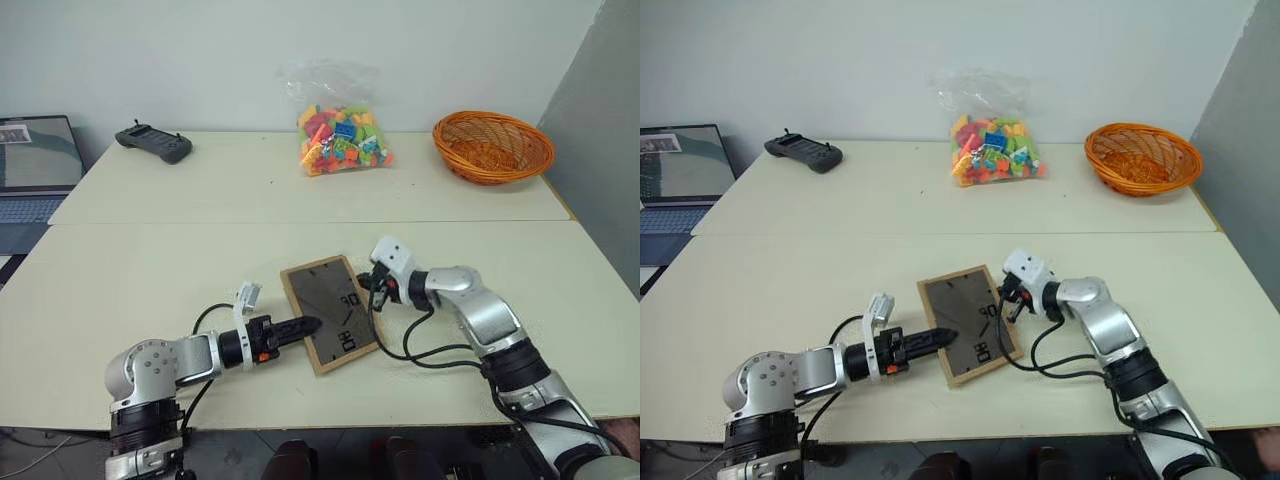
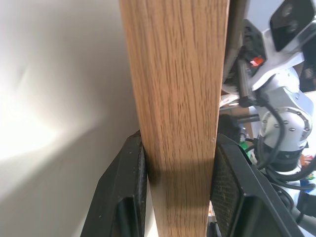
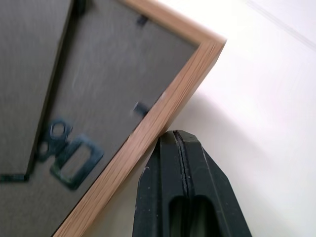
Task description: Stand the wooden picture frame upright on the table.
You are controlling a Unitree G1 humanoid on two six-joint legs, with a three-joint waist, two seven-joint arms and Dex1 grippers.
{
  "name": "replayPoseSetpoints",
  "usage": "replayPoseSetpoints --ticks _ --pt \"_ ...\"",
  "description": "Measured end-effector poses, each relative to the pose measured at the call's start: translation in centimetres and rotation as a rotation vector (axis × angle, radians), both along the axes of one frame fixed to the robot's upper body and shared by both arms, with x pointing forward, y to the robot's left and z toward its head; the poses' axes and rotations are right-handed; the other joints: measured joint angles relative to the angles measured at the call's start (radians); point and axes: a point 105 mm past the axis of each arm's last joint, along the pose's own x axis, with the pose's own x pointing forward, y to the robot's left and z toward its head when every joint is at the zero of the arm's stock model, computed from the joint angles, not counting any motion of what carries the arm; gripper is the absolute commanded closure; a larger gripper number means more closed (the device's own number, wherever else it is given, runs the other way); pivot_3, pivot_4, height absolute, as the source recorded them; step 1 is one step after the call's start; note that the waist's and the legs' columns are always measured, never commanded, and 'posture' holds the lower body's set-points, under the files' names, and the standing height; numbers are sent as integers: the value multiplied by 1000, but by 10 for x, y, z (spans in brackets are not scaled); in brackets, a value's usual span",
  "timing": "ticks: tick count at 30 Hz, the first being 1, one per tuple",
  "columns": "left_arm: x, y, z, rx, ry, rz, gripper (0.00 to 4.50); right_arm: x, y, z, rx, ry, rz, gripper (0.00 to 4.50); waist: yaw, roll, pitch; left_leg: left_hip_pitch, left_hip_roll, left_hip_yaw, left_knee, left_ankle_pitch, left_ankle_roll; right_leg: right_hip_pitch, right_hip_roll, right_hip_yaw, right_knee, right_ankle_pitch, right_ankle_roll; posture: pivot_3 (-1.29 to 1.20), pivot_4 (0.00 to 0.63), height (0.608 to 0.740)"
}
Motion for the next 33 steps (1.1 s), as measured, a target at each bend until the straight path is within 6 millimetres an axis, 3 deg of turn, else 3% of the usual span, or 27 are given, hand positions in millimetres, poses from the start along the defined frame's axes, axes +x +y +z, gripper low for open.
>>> replayPoseSetpoints --ticks 3,6,10,17,20,24,29,33 --pt "8 1 11 20 -40 6 3113 7 -25 23 25 -11 -28 3123 -3 -1 1 0 0 0 0 0 0 0 0 0 0 0 0 0 150 740" --pt "18 7 27 56 -99 18 3113 2 -37 47 91 31 6 2425 -5 -2 4 -1 1 -1 -1 0 0 -2 1 0 0 0 0 0 150 740" --pt "27 5 48 49 -178 13 3113 -14 -20 82 205 88 157 1488 -13 -2 5 -1 1 -2 -1 0 0 -2 2 0 0 0 0 0 150 740" --pt "39 5 66 34 -235 15 3113 -18 14 96 298 159 254 38 -14 -3 5 -2 1 -3 -1 0 -1 -2 2 -1 -1 0 0 0 150 740" --pt "44 3 77 30 -276 12 3113 -18 32 87 299 184 290 38 -15 -3 5 -3 1 -3 -1 1 -2 -2 1 -1 -1 0 0 0 150 740" --pt "45 3 75 29 -267 15 3113 -20 44 84 287 171 326 38 -15 -3 6 -5 0 -3 -1 2 -4 -5 1 -1 -1 0 0 0 150 740" --pt "45 5 75 34 -267 15 3113 -28 41 91 295 179 361 38 -15 -3 6 -6 0 -3 -1 2 -4 -6 1 -1 -1 0 0 0 150 740" --pt "44 6 76 30 -270 12 3113 -41 25 101 312 215 399 38 -13 -3 6 -6 0 -4 -1 2 -4 -6 1 -1 -1 0 0 0 150 740"
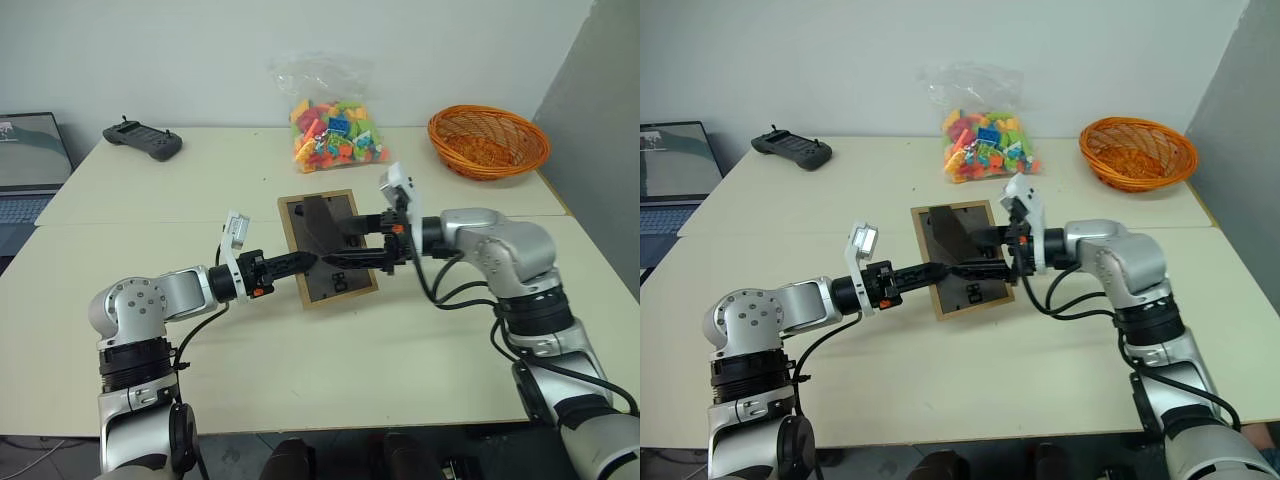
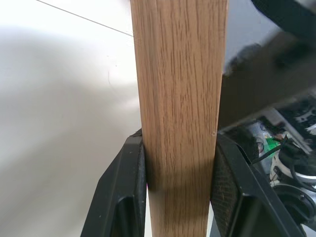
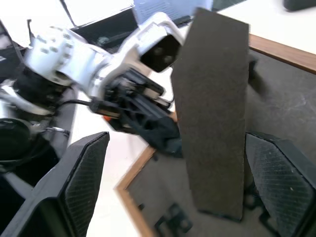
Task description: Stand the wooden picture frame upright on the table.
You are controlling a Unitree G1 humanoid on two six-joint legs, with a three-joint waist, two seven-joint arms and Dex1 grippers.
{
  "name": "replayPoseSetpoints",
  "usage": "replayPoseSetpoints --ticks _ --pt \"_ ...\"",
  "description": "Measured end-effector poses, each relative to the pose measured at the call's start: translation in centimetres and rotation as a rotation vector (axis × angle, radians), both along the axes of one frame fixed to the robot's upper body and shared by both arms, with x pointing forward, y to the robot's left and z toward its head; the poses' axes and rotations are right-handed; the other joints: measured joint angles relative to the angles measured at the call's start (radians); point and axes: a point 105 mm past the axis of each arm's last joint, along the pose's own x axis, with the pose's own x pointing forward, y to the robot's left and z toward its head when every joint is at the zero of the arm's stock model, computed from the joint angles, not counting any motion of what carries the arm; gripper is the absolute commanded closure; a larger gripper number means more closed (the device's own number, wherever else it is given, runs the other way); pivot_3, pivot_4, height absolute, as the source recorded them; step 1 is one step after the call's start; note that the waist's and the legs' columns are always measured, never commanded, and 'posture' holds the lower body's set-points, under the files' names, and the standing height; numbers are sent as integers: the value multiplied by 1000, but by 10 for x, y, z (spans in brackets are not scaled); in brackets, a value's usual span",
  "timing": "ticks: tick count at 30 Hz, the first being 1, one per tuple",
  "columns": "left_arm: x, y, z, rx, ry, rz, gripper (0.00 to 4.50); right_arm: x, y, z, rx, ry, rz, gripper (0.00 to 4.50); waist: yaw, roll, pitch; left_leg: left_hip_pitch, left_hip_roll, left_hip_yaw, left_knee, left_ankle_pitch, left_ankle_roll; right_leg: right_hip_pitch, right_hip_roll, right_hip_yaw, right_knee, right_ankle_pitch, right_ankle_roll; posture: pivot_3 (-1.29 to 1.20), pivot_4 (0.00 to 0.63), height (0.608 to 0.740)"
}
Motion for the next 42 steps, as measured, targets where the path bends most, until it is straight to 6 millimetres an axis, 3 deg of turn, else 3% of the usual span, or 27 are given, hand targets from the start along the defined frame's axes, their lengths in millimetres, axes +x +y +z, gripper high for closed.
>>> replayPoseSetpoints --ticks 6,10,13,15,19,23,26,28,34,42 --pt "-5 -8 -4 -27 49 -45 3113 1 -14 0 -11 -7 -34 38 1 0 0 0 0 0 0 -2 3 0 0 0 0 0 0 0 150 740" --pt "-16 -16 -6 -46 118 -126 3113 25 -56 -2 -105 -144 -201 38 9 -1 1 0 -1 0 0 -2 3 0 0 0 0 0 0 0 150 740" --pt "-18 -10 -10 -44 169 -136 3113 31 -79 -2 -160 -238 -249 38 8 -2 1 0 0 0 0 -2 3 0 0 0 0 0 0 0 150 740" --pt "-18 -5 -12 -59 203 -135 3113 30 -89 -2 -195 -373 -242 38 5 -2 1 1 0 0 0 -1 3 0 1 0 0 0 0 0 150 740" --pt "-19 7 -14 -113 299 -145 3113 40 -118 -32 -431 -902 -221 38 1 -2 3 1 1 4 0 0 -1 0 0 1 1 0 1 0 150 740" --pt "-26 2 -9 -140 331 -222 3113 37 -109 -39 -445 -1321 -165 38 -4 -2 3 2 1 5 1 1 -2 0 0 2 1 0 0 0 150 740" --pt "-33 -6 -5 -173 349 -275 3113 29 -79 -30 -330 -1591 -88 38 -15 -2 3 2 2 5 1 3 -5 0 1 2 2 0 0 0 150 740" --pt "-36 -12 -2 -192 352 -309 3113 23 -63 -28 -260 -1671 -52 38 -16 -2 3 2 2 4 1 4 -7 0 1 2 2 0 0 0 150 740" --pt "-46 -26 -3 -213 349 -315 3113 8 -41 -37 -129 -1769 13 38 -14 -2 3 2 1 4 1 4 -7 0 0 3 1 0 0 0 150 740" --pt "-53 -29 2 -212 301 -317 3113 0 -36 -33 -46 -1809 54 1472 -15 -2 3 4 1 4 1 4 -7 2 1 3 1 0 0 0 150 740"
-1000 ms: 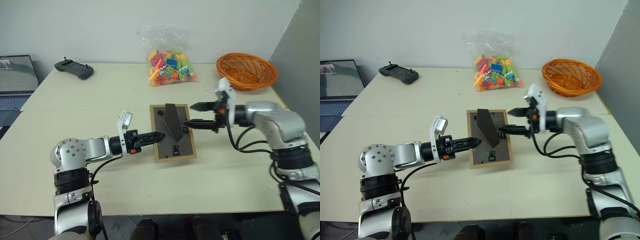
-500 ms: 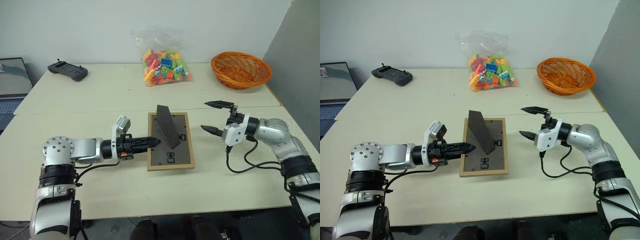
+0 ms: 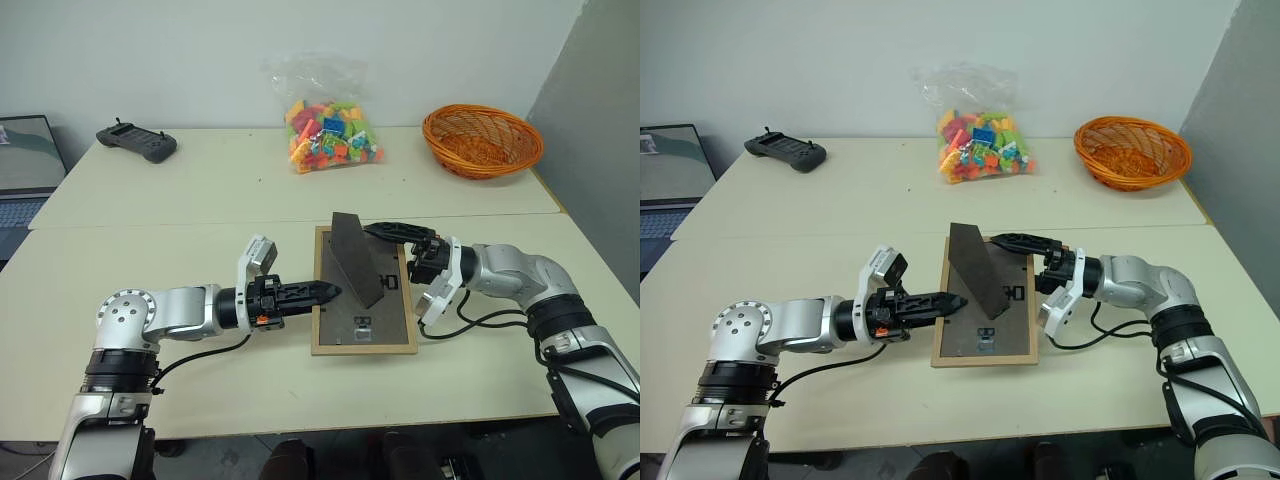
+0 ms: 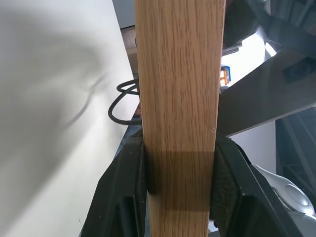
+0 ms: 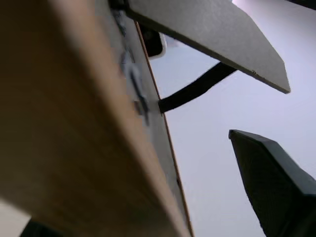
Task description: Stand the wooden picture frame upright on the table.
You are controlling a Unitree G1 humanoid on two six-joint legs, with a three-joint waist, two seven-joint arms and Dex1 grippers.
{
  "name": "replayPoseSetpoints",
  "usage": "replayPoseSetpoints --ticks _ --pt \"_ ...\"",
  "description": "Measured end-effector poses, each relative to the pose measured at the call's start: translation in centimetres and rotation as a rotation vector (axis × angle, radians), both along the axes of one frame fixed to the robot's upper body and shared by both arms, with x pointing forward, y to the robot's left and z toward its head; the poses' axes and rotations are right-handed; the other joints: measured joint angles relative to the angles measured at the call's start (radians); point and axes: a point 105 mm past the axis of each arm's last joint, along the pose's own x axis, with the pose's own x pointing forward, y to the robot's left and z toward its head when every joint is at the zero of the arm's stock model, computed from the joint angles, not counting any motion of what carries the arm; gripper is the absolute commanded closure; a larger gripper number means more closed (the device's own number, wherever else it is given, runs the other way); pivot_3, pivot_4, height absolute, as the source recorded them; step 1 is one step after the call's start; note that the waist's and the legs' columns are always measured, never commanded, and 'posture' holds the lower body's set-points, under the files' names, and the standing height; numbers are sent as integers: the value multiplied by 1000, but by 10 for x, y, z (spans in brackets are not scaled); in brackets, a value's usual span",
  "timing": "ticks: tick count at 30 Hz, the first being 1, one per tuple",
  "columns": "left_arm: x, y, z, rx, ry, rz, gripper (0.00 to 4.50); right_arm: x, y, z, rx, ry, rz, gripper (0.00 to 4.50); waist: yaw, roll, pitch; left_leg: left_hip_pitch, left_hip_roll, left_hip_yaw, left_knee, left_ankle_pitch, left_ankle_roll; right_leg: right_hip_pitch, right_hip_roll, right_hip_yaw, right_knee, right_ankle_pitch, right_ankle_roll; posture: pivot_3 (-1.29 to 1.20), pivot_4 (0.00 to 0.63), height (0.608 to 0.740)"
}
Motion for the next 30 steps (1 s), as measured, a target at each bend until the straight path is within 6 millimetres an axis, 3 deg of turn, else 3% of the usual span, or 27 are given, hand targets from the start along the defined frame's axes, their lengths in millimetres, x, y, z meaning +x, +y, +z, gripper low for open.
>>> replayPoseSetpoints --ticks 5,7,9,11,17,21,24,27,30 --pt "1 -3 2 -11 -7 5 3113 -2 -9 -4 -28 -5 -4 2616 0 0 0 0 0 0 0 0 0 0 0 0 0 0 0 0 150 740" --pt "0 -4 1 -14 -3 3 3113 -3 -11 -7 -46 -8 -4 2912 -1 0 0 1 0 0 0 0 0 0 0 0 0 0 0 0 150 740" --pt "0 -6 -1 -20 8 1 3113 -4 -13 -8 -54 -10 -2 2927 -2 0 0 1 0 0 0 0 0 0 1 0 0 0 0 0 150 740" --pt "-1 -7 -1 -6 -4 19 2483 -4 -14 -8 -56 -8 -4 2935 -3 0 0 1 0 1 0 0 0 0 1 1 0 0 0 0 150 740" --pt "11 4 5 63 -72 136 1181 -1 -12 -10 -28 45 -15 3166 -2 0 0 1 1 1 0 0 0 1 1 1 0 0 0 0 150 740" --pt "27 30 10 160 -148 262 311 13 -14 -14 -3 179 -97 3166 -3 0 0 1 1 1 0 0 1 2 1 0 -1 0 0 0 150 740" --pt "40 52 19 251 -248 369 5 33 -11 -5 81 387 -195 3166 -3 0 0 1 1 0 -1 0 1 2 0 0 -1 0 0 0 150 740" --pt "39 62 26 413 -423 430 5 50 -2 6 211 794 -215 3166 -2 0 0 0 2 -2 -1 0 1 2 0 -1 -2 0 0 0 150 740" --pt "35 61 24 626 -626 462 5 59 0 -1 280 1206 -200 3166 0 0 1 0 2 -2 -2 -1 2 2 0 -1 -2 0 0 0 150 740"
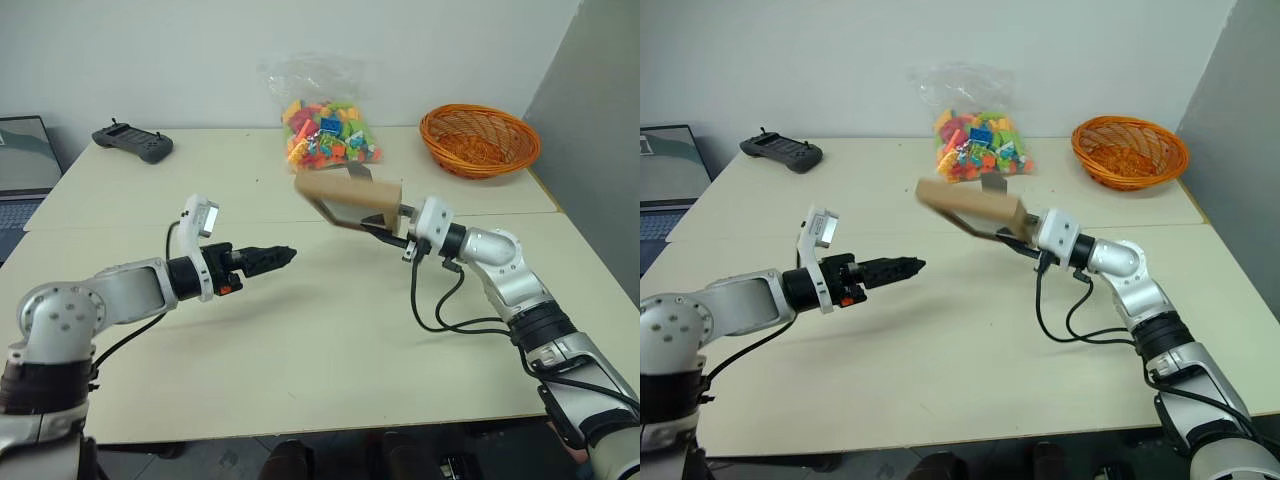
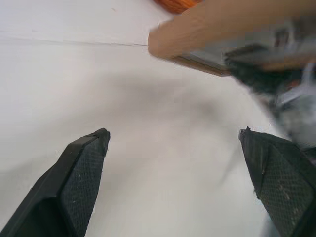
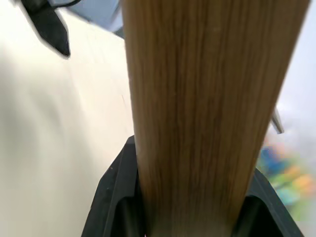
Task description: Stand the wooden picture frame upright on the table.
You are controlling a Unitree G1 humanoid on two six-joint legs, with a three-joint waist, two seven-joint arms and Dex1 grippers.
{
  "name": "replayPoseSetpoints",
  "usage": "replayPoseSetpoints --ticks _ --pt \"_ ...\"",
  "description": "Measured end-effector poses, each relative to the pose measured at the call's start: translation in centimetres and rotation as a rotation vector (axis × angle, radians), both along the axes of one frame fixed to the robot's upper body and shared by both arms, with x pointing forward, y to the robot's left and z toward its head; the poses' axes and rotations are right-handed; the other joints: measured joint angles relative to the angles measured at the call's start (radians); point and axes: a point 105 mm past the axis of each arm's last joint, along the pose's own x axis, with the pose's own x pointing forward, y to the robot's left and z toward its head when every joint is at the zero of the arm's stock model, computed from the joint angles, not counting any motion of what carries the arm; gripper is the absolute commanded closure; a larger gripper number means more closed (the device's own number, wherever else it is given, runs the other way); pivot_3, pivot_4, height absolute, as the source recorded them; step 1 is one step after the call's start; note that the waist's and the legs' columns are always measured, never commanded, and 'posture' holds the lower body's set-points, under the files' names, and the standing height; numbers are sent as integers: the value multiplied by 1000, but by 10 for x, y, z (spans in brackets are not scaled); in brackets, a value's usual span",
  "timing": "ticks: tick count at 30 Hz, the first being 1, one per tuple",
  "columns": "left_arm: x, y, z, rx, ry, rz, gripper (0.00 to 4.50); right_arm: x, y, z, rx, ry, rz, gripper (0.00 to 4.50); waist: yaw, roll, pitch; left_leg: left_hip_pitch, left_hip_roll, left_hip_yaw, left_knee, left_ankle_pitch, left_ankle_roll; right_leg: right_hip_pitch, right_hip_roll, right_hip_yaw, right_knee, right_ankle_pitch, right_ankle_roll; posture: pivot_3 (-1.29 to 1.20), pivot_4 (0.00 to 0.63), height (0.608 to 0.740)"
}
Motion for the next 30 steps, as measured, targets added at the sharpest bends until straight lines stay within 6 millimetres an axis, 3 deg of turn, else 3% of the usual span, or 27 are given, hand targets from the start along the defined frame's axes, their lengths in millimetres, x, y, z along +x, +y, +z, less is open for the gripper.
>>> replayPoseSetpoints --ticks 2,6,15,26,28,30 --pt "-1 -4 -2 120 -119 23 5 4 1 -7 66 224 4 3166 8 1 0 0 -1 0 0 -2 3 0 0 0 1 0 0 0 150 740" --pt "-3 -17 7 142 -347 62 5 8 25 -7 169 442 49 3166 15 1 1 0 -1 1 0 -2 4 -2 0 0 1 0 0 0 150 740" --pt "-14 -17 -16 188 -407 90 5 16 46 -55 174 580 20 3166 22 1 1 -3 -1 3 0 -4 6 -4 0 0 1 0 0 0 150 740" --pt "-13 -16 -23 191 -392 63 5 8 45 -84 203 569 6 3166 23 1 1 -2 0 3 0 -4 7 -3 0 0 2 0 0 0 150 740" --pt "-12 -15 -25 200 -387 61 0 7 44 -85 205 566 7 2471 23 1 1 -2 0 3 0 -4 7 -3 0 0 2 0 0 0 150 740" --pt "-11 -14 -27 205 -381 54 0 5 43 -89 192 574 4 2056 23 1 1 -2 0 3 0 -4 7 -2 0 -1 2 0 0 0 150 740"
